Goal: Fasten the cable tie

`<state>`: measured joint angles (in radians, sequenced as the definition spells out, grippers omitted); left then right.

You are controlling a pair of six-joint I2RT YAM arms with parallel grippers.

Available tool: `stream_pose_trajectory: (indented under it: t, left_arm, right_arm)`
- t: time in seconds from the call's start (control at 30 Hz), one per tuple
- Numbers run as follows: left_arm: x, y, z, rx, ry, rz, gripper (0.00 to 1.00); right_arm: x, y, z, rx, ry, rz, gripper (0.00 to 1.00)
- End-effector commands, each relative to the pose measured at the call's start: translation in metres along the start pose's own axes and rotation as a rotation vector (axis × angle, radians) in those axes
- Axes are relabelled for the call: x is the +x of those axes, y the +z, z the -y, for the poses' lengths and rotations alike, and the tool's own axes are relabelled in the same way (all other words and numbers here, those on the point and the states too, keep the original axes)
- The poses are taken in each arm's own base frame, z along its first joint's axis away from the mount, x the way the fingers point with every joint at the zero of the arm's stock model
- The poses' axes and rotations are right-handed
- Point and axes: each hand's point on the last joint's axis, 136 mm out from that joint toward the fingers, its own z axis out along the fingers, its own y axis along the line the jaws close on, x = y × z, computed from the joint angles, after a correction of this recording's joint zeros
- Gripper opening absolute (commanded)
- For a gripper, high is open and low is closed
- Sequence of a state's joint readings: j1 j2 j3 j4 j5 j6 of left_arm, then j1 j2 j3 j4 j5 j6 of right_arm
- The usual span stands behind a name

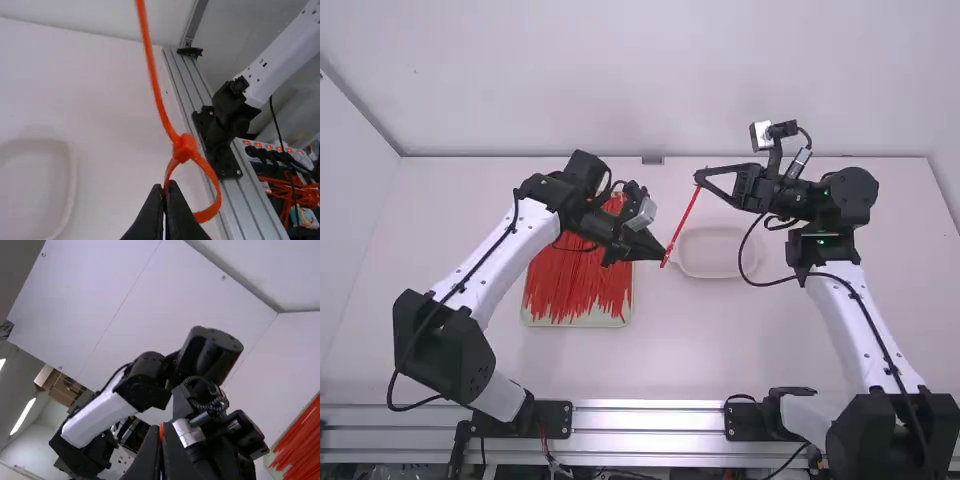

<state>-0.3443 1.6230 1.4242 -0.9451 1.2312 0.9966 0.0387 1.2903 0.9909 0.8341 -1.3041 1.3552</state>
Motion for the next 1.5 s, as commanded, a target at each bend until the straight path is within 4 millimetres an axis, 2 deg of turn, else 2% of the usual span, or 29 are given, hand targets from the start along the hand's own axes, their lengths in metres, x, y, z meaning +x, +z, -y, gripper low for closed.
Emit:
stream_pose_trajectory:
  t: [0.0,0.2,0.47,0.5,0.6,0.7,0.73,0.77,0.83,0.97,1.1,1.23,1.47]
  left_arm:
    - [0.026,0.006,-0.002,-0.004,-0.043,-0.056,0.02]
    - [0.016,0.006,-0.015,-0.034,-0.059,-0.022,0.02]
    - [-0.002,0.005,-0.035,-0.085,-0.042,0.029,0.02]
    - [-0.002,0.005,-0.035,-0.086,-0.041,0.031,0.02]
    - [-0.011,0.004,-0.043,-0.107,-0.036,0.055,0.02]
    - [-0.018,0.003,-0.048,-0.121,-0.025,0.072,0.02]
    - [-0.023,0.002,-0.052,-0.131,-0.014,0.087,0.02]
    - [-0.024,0.002,-0.052,-0.132,-0.013,0.088,0.02]
    - [-0.033,0.000,-0.057,-0.147,-0.010,0.112,0.02]
    - [-0.049,-0.003,-0.065,-0.167,-0.004,0.156,0.02]
    - [-0.063,-0.007,-0.069,-0.179,0.001,0.193,0.02]
    - [-0.083,-0.010,-0.061,-0.127,0.030,0.251,0.02]
    - [-0.105,-0.016,-0.061,-0.122,0.019,0.306,0.02]
  right_arm:
    - [-0.040,-0.010,-0.038,0.004,-0.135,0.135,0.00]
    - [-0.050,-0.018,-0.046,0.017,-0.169,0.155,0.00]
    - [-0.051,-0.018,-0.049,0.014,-0.177,0.156,0.02]
    - [-0.051,-0.018,-0.049,0.014,-0.177,0.156,0.04]
    - [-0.053,-0.022,-0.047,0.023,-0.178,0.167,0.31]
    - [-0.054,-0.023,-0.047,0.027,-0.179,0.170,0.39]
    - [-0.054,-0.024,-0.046,0.030,-0.180,0.167,0.45]
    - [-0.054,-0.025,-0.046,0.030,-0.180,0.165,0.46]
    - [-0.052,-0.028,-0.045,0.038,-0.186,0.153,0.56]
    - [-0.046,-0.037,-0.039,0.058,-0.205,0.107,0.64]
    - [-0.040,-0.041,-0.026,0.081,-0.185,0.069,0.64]
    - [-0.032,-0.041,-0.013,0.095,-0.154,0.036,0.64]
    - [-0.015,-0.017,-0.005,0.072,-0.177,-0.019,0.63]
